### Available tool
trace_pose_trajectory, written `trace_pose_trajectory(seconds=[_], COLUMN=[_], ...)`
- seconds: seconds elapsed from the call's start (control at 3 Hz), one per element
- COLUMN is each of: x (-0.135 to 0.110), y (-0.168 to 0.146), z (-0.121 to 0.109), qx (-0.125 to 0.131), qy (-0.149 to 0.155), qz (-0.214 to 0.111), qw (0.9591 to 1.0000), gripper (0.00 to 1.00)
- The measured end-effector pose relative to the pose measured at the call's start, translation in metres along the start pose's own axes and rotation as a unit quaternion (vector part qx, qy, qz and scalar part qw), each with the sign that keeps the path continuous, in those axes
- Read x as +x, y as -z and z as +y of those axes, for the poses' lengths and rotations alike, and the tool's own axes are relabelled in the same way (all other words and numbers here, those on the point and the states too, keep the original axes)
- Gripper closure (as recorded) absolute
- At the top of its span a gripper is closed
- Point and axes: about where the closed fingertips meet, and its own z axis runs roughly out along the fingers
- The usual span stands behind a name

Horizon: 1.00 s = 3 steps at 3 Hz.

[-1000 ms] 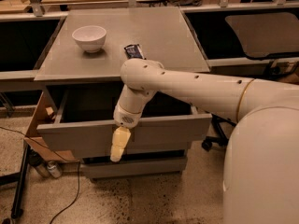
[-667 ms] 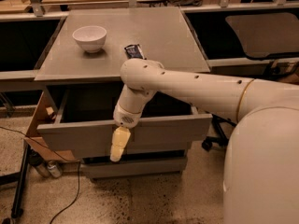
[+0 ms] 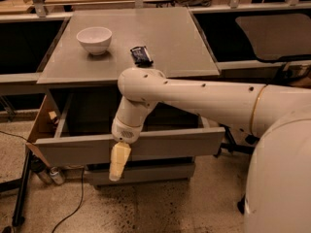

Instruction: Open top drawer

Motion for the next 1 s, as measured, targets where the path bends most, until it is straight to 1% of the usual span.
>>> trace_pose_trajectory(seconds=[0.33,0.67,1.0], x=[-0.001,0.004,0.004], y=[0.002,-0.009,-0.007], z=[0.0,0.016,0.019], qx=[0.0,-0.012,-0.013], qy=[0.0,-0.002,-0.003], qz=[0.0,0.007,0.007], qw=[1.0,0.9999,0.9999], gripper=[0.0,0.0,0.0])
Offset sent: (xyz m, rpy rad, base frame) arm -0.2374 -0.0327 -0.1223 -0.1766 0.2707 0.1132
